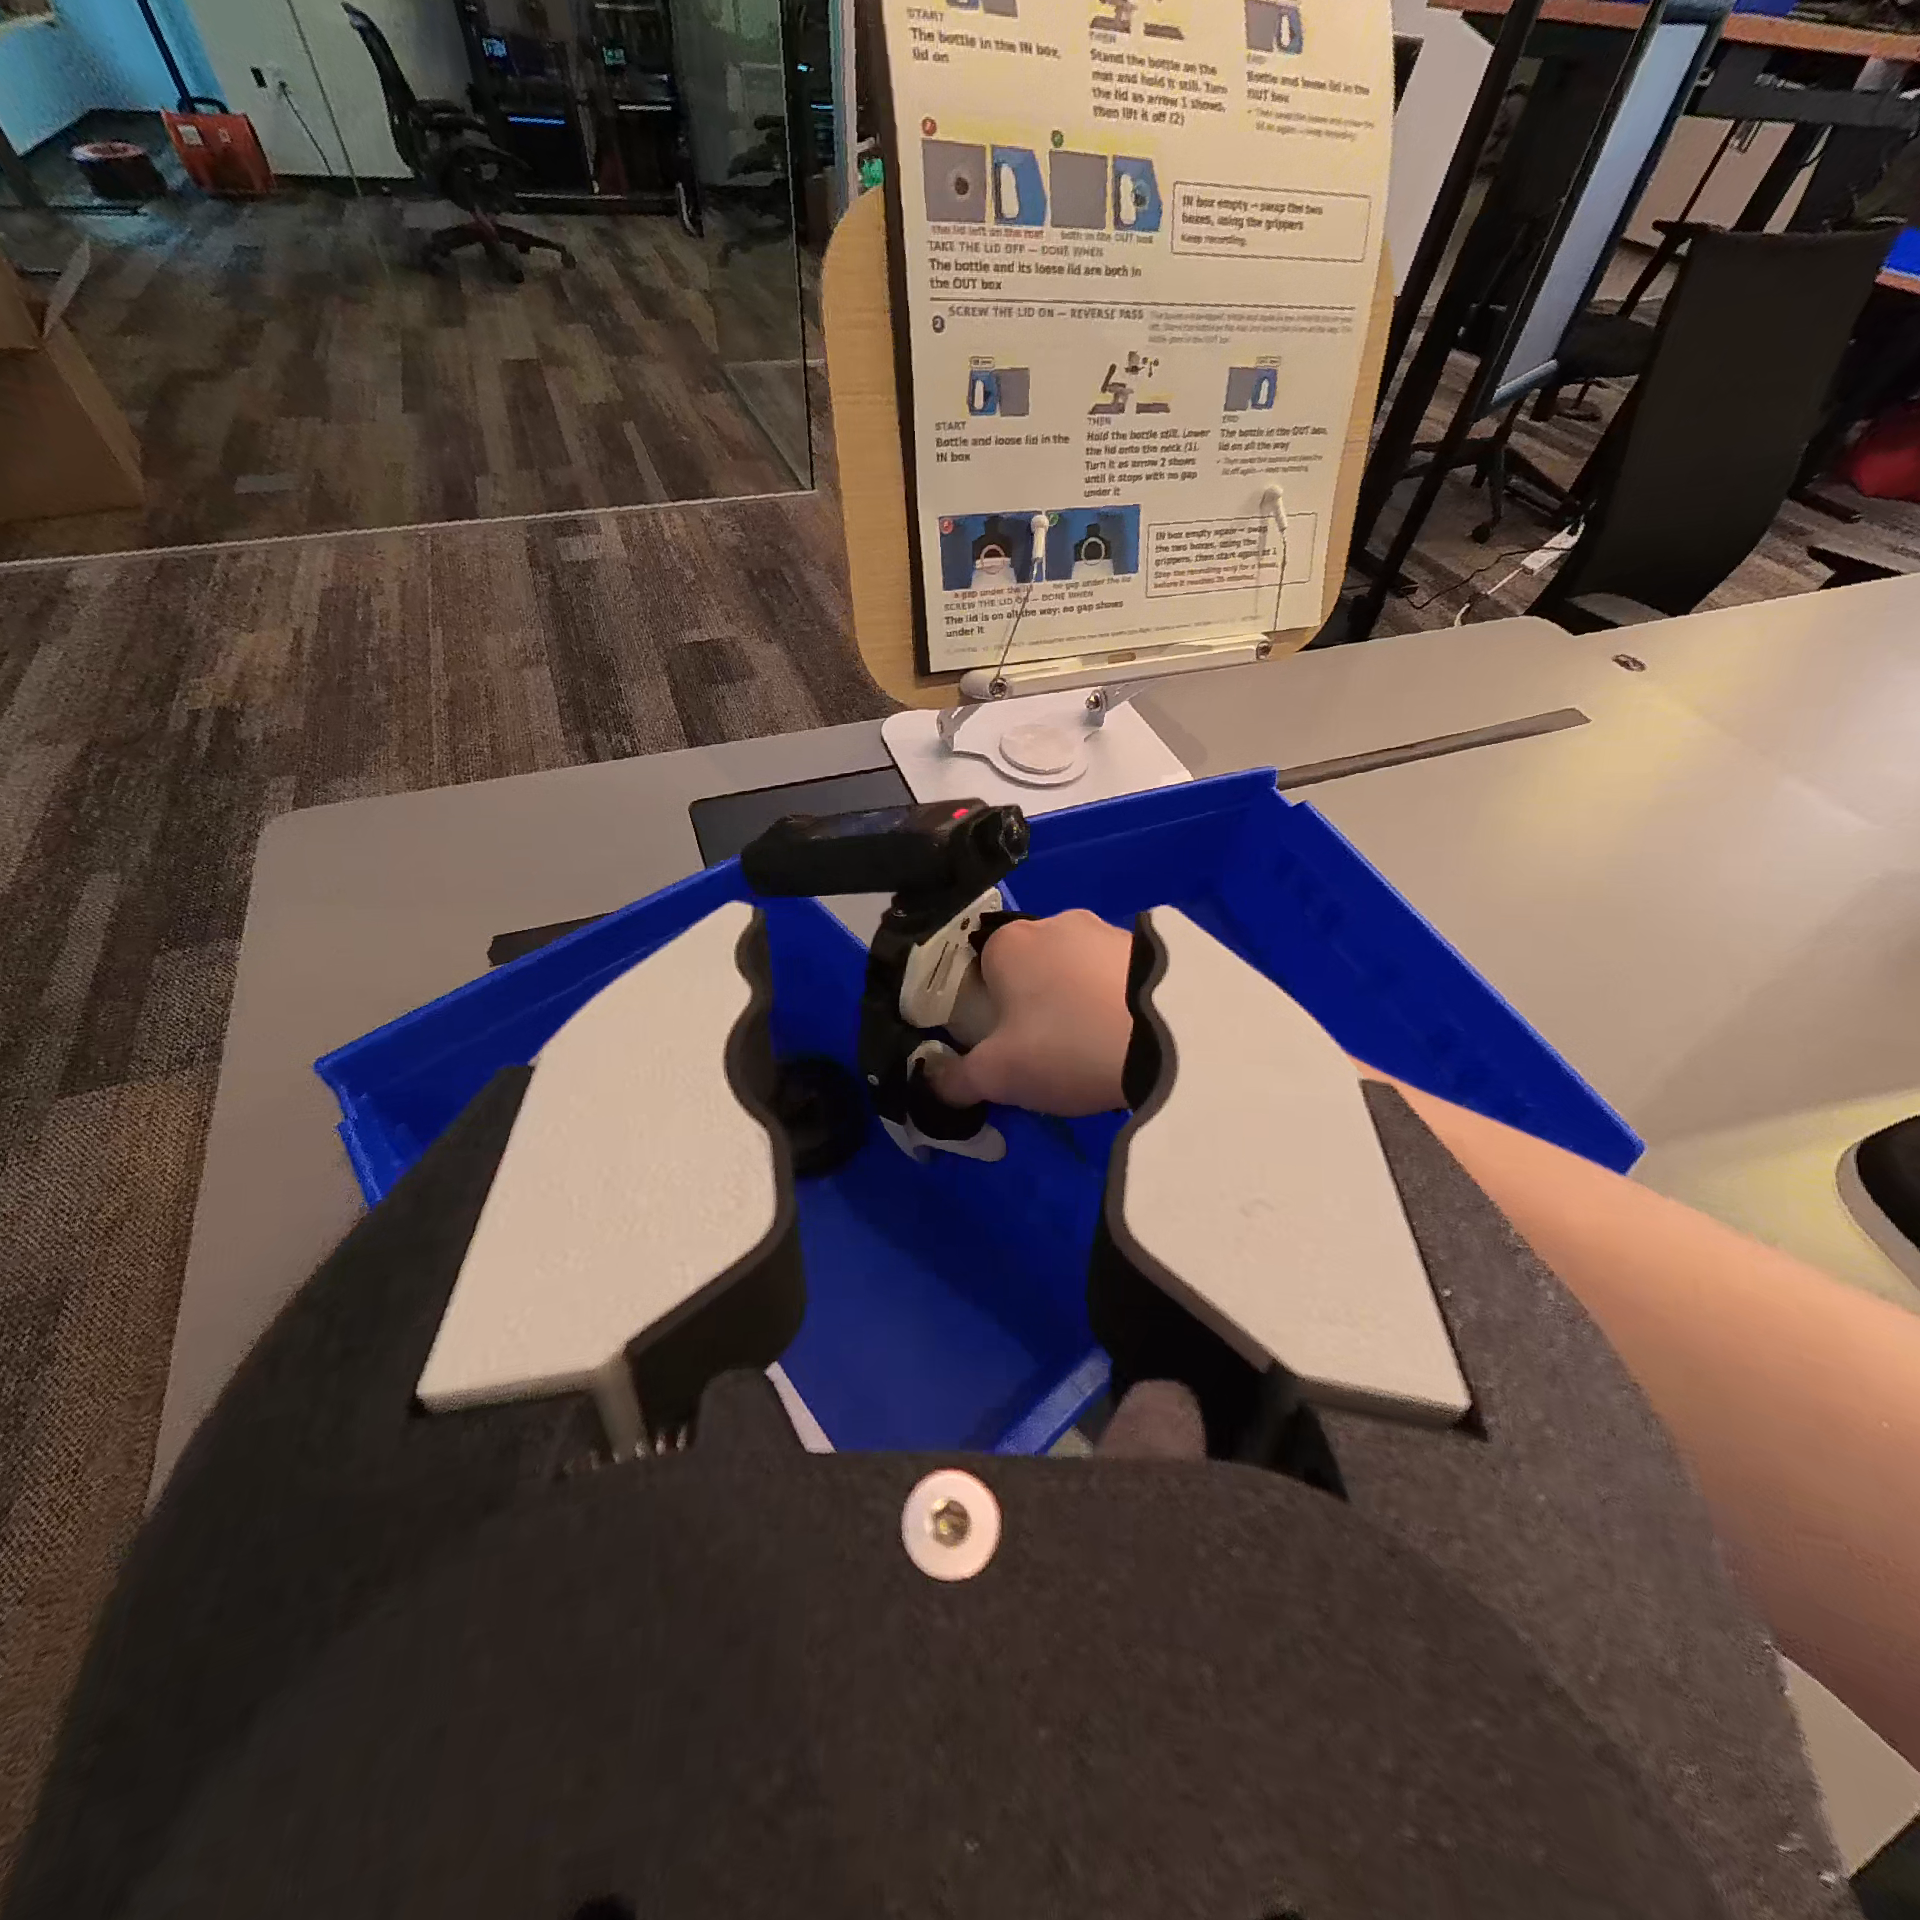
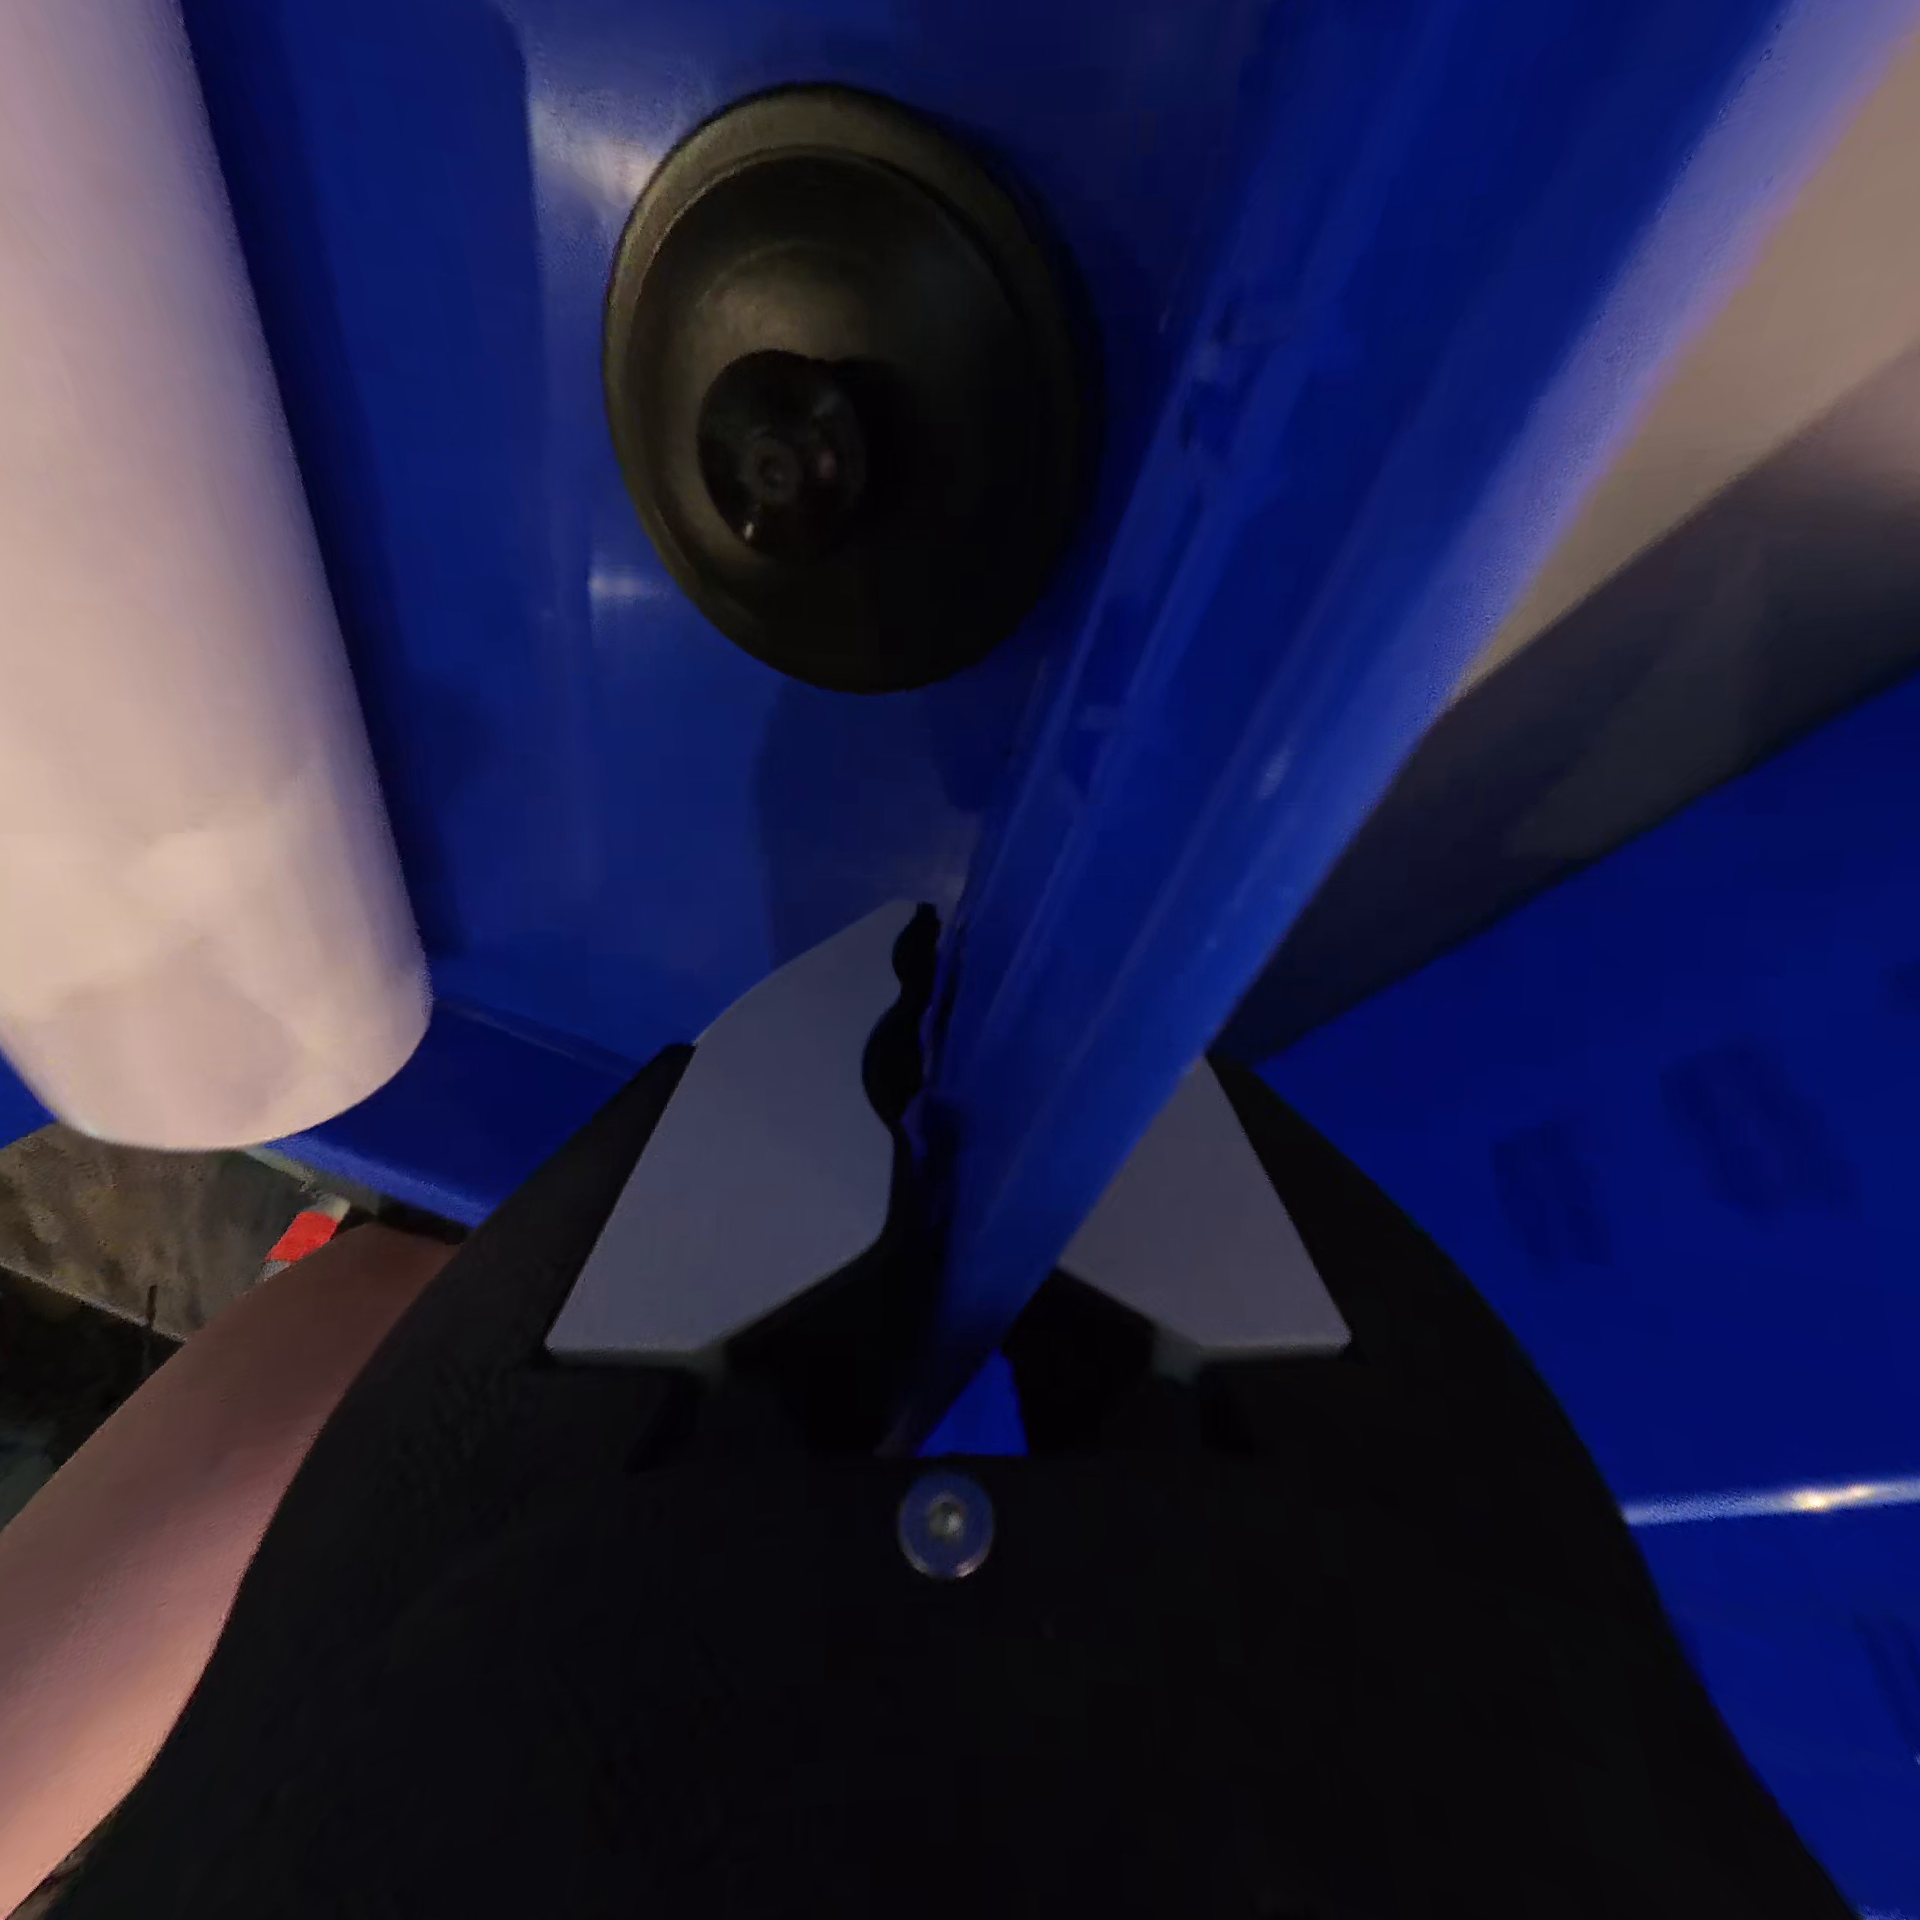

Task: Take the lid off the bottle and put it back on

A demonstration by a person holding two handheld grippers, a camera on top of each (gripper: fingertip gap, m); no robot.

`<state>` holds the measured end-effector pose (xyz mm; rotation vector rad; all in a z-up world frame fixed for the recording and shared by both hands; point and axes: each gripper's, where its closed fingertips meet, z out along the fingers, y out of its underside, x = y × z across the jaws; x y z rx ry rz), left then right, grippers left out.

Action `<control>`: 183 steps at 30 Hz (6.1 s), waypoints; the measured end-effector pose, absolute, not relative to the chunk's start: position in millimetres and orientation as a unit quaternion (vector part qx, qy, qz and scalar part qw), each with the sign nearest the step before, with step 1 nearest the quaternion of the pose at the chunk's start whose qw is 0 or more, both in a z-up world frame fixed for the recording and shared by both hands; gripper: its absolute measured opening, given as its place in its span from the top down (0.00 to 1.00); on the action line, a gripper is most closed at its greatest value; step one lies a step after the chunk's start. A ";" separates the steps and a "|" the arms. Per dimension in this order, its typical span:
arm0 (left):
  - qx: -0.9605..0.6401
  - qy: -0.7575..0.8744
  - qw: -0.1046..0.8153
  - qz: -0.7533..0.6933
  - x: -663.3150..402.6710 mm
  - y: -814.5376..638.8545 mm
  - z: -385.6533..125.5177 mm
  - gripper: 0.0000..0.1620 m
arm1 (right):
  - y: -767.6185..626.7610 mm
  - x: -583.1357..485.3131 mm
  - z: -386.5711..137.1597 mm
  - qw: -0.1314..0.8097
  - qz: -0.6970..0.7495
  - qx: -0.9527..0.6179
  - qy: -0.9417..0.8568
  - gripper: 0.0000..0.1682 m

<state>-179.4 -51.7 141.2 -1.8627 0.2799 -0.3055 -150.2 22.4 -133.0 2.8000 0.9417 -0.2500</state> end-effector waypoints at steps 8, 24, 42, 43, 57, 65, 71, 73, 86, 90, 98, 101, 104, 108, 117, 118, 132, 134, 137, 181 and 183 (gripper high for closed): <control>-0.800 0.116 0.574 -0.133 -184.4 -51.2 138.6 0.59 | 43.3 -149.9 -87.9 -0.026 -0.142 0.923 0.358 0.90; -0.813 0.158 0.549 -0.113 -154.7 -47.6 127.9 0.57 | 73.0 139.0 -89.9 -0.119 0.040 0.969 0.213 0.55; -0.842 0.167 0.509 -0.070 -144.4 -33.1 105.3 0.55 | 66.9 276.0 -114.3 -0.074 -0.041 0.984 0.155 0.96; -0.843 0.167 0.507 -0.067 -144.7 -32.4 104.4 0.55 | 66.8 292.2 -114.4 -0.075 -0.033 0.986 0.147 0.95; -0.867 0.145 0.476 -0.013 -158.9 -21.2 88.8 0.53 | 54.5 478.0 -116.4 -0.080 -0.019 0.994 0.067 0.95; -0.883 0.105 0.457 0.020 -190.1 -21.5 82.2 0.53 | 48.9 524.5 -117.3 -0.087 -0.018 0.994 0.064 0.95; -0.920 0.015 0.386 0.070 -257.9 -27.3 53.6 0.54 | 49.7 531.4 -116.3 -0.116 0.012 0.988 0.103 0.89; -0.934 -0.022 0.349 0.073 -283.6 -32.3 36.3 0.55 | 48.4 539.2 -113.1 -0.124 0.052 0.985 0.113 0.77; -0.975 -0.114 0.188 0.032 -347.2 -43.8 -56.8 0.59 | 64.3 466.6 25.9 -0.460 -0.064 0.881 0.087 0.74; -0.981 -0.113 0.152 0.037 -350.8 -43.5 -75.7 0.60 | 72.4 431.3 49.3 -0.489 -0.133 0.856 0.105 0.74; -0.994 -0.060 0.086 -0.009 -333.8 -41.0 -107.7 0.88 | 83.0 407.3 10.4 -0.444 -0.112 0.874 0.160 0.73; -0.996 -0.028 0.082 -0.007 -328.3 -36.3 -108.6 0.95 | 88.2 409.3 -2.7 -0.432 -0.103 0.880 0.166 0.74; -0.995 0.010 0.099 -0.003 -327.1 -27.9 -108.6 0.94 | 90.5 404.5 -3.2 -0.436 -0.120 0.877 0.164 0.74; -0.989 0.058 0.133 0.001 -325.0 -11.8 -108.4 0.94 | 90.9 403.2 -4.2 -0.437 -0.118 0.876 0.167 0.75; -0.984 0.109 0.143 -0.014 -309.9 -1.7 -108.9 0.94 | 85.4 443.0 -14.4 -0.409 -0.024 0.900 0.146 0.74; -0.985 0.100 0.141 -0.016 -309.8 -2.3 -108.9 0.94 | 83.1 451.2 -16.3 -0.401 -0.008 0.906 0.139 0.74; -0.917 0.089 0.388 0.036 -287.9 11.4 18.4 0.82 | 49.5 533.4 -64.4 -0.266 0.062 0.962 0.029 0.73; -0.883 0.103 0.457 0.024 -271.5 13.3 48.6 0.82 | 46.8 538.0 -62.9 -0.266 0.065 0.962 0.023 0.73; -0.841 0.129 0.525 -0.025 -244.4 12.7 76.0 0.66 | 34.8 535.7 -81.5 -0.218 0.019 0.976 0.003 0.72; -0.989 0.058 0.104 0.088 -266.0 3.2 -106.3 0.56 | 48.2 529.2 -40.8 -0.271 0.110 0.949 0.114 0.76; -0.989 0.058 0.104 0.089 -265.7 4.7 -107.8 0.56 | 49.8 525.4 -43.1 -0.267 0.111 0.950 0.121 0.76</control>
